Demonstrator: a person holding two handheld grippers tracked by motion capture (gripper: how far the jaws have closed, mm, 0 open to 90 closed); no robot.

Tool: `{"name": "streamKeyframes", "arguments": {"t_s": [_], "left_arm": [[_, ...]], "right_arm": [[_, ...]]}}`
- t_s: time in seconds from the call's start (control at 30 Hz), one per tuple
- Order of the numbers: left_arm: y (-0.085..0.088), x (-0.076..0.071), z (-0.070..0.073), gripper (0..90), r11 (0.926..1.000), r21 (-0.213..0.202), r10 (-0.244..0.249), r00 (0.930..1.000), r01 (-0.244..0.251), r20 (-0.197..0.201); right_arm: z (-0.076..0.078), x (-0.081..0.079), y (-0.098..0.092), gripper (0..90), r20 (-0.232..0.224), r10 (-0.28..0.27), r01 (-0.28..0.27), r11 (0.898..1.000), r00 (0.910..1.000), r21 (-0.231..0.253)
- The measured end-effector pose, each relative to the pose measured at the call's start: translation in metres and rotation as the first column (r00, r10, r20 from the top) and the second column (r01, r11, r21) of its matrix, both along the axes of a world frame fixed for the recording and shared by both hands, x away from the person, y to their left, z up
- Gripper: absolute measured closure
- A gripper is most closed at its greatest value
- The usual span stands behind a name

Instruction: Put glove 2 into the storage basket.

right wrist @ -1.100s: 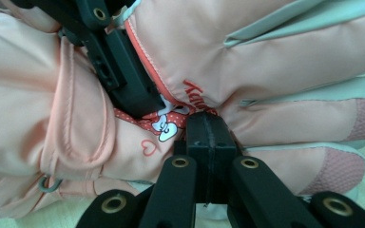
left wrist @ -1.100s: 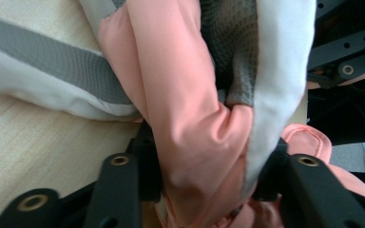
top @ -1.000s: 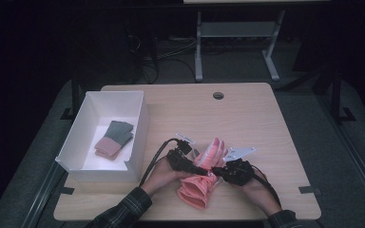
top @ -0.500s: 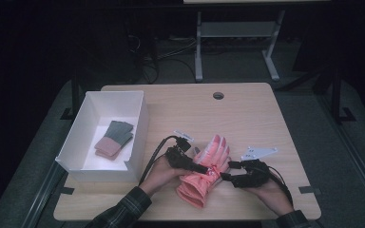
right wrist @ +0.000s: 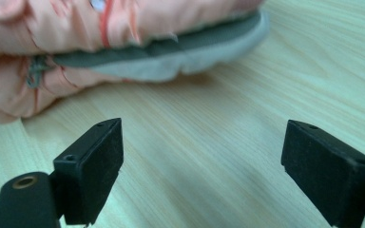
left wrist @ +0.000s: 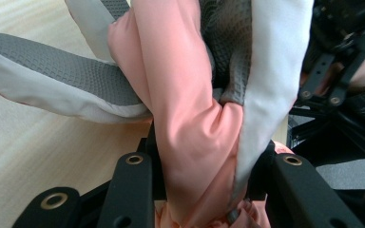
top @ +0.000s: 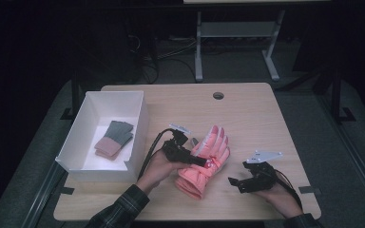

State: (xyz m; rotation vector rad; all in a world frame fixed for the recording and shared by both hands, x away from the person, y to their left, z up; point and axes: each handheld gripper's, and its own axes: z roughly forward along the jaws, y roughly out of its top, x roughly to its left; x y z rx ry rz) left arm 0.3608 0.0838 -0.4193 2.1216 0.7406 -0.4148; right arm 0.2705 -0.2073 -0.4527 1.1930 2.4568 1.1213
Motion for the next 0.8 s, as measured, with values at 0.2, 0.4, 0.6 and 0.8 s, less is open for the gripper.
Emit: {"name": "streamKeyframes", "arguments": {"t_s": [0.2, 0.4, 0.6, 0.8], "left_arm": [[0.003, 0.001, 0.015, 63.7, 0.9997, -0.004, 0.026, 0.9994, -0.025, 0.022], [0.007, 0.001, 0.03, 63.6, 0.9985, 0.021, 0.049, 0.998, -0.05, 0.04], [0.012, 0.002, 0.051, 63.5, 0.9965, 0.048, 0.066, 0.9958, -0.069, 0.063], [0.019, 0.006, 0.068, 63.4, 0.9951, 0.037, 0.089, 0.9936, -0.092, 0.07]], "right_arm": [[-0.002, 0.001, -0.003, 13.5, 0.008, -0.027, 0.027, 1.0, 0.9996, -0.004], [-0.004, 0.002, -0.003, 13.3, 0.011, -0.036, 0.036, 0.999, 0.9993, -0.017], [-0.006, 0.004, -0.004, 13.4, 0.016, -0.05, 0.051, 0.998, 0.9986, -0.033], [-0.005, 0.005, -0.005, 13.4, 0.018, -0.061, 0.061, 0.998, 0.998, -0.029]]}}
